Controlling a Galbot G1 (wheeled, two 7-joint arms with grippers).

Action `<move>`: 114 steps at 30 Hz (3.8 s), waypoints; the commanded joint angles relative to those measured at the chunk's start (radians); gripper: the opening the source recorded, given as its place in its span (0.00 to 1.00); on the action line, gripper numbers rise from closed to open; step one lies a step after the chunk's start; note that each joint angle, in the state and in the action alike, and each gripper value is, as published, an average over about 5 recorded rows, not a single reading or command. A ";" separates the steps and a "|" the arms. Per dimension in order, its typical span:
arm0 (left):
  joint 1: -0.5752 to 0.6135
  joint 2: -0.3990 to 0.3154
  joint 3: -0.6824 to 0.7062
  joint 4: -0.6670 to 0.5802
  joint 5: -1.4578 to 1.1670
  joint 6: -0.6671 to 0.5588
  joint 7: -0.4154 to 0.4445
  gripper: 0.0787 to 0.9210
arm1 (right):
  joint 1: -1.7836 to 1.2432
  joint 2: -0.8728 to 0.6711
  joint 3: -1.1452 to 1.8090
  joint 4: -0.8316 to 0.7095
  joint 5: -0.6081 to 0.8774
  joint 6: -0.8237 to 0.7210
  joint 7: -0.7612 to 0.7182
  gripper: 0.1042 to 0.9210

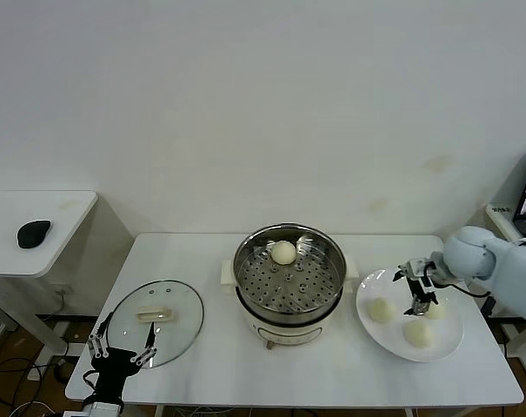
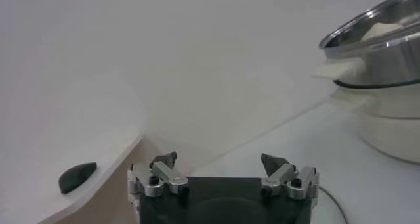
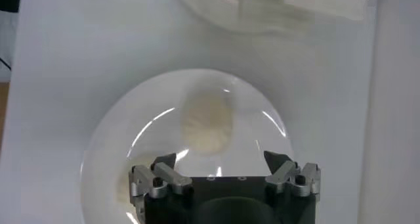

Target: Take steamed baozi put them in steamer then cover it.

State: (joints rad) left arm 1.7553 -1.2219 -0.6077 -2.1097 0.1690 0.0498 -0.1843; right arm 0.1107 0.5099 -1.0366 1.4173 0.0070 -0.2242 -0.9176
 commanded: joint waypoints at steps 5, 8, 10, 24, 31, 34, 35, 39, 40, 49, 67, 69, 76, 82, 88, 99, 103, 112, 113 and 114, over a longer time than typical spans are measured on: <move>-0.007 0.000 0.002 0.009 0.000 0.000 0.001 0.88 | -0.139 0.073 0.095 -0.082 -0.059 0.008 0.012 0.88; -0.012 0.003 0.002 0.015 0.000 0.000 0.001 0.88 | -0.158 0.094 0.113 -0.096 -0.069 0.010 0.023 0.88; -0.015 0.005 0.003 0.018 0.000 0.000 0.002 0.88 | -0.165 0.107 0.121 -0.106 -0.070 0.011 0.028 0.87; -0.025 0.004 0.004 0.028 -0.001 0.000 0.002 0.88 | -0.171 0.135 0.124 -0.126 -0.071 0.000 0.025 0.62; -0.027 0.004 0.005 0.026 -0.001 0.000 0.001 0.88 | -0.153 0.115 0.131 -0.109 -0.059 0.003 0.010 0.52; -0.028 0.008 0.007 0.025 -0.002 0.001 0.003 0.88 | -0.100 0.079 0.124 -0.078 -0.023 -0.004 -0.004 0.52; -0.029 0.009 0.008 0.025 -0.002 0.001 0.003 0.88 | -0.067 0.063 0.113 -0.064 -0.006 -0.009 -0.011 0.52; -0.036 0.014 0.016 0.021 -0.003 0.003 0.005 0.88 | 0.142 -0.002 0.005 -0.002 0.079 -0.027 -0.044 0.53; -0.038 0.016 0.018 0.020 -0.004 0.003 0.005 0.88 | 0.205 -0.013 -0.031 0.012 0.101 -0.032 -0.049 0.53; -0.057 0.030 0.040 0.025 -0.007 0.004 0.005 0.88 | 0.822 0.056 -0.371 0.131 0.386 -0.119 -0.045 0.54; -0.063 0.023 0.017 0.008 -0.014 0.004 0.006 0.88 | 0.644 0.487 -0.379 0.197 0.672 -0.416 0.179 0.55; -0.064 0.019 0.013 0.008 -0.014 0.003 0.005 0.88 | 0.614 0.514 -0.382 0.182 0.673 -0.428 0.189 0.55; -0.065 0.015 0.005 0.008 -0.014 0.001 0.006 0.88 | 0.489 0.596 -0.345 0.103 0.652 -0.462 0.235 0.55; -0.068 0.011 0.005 0.012 -0.014 -0.001 0.006 0.88 | 0.440 0.633 -0.336 0.064 0.647 -0.476 0.258 0.55; -0.068 0.009 0.007 0.014 -0.013 -0.003 0.005 0.88 | 0.400 0.656 -0.324 0.027 0.638 -0.478 0.272 0.55; -0.065 0.005 0.006 0.016 -0.012 -0.007 0.005 0.88 | 0.335 0.689 -0.296 -0.039 0.608 -0.471 0.283 0.62; -0.065 0.003 0.007 0.015 -0.012 -0.007 0.005 0.88 | 0.345 0.675 -0.292 -0.042 0.594 -0.466 0.269 0.74; -0.069 0.007 0.013 0.008 -0.011 -0.006 0.006 0.88 | 0.619 0.453 -0.327 0.107 0.538 -0.336 0.018 0.88; -0.069 0.008 0.015 0.007 -0.011 -0.005 0.006 0.88 | 0.661 0.411 -0.345 0.134 0.527 -0.315 -0.016 0.88; -0.070 0.009 0.018 0.005 -0.011 -0.005 0.006 0.88 | 0.698 0.374 -0.362 0.159 0.518 -0.300 -0.041 0.88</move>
State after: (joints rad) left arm 1.6850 -1.2131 -0.5904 -2.1046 0.1575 0.0441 -0.1788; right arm 0.6471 1.0219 -1.3684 1.4937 0.5516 -0.5952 -0.8120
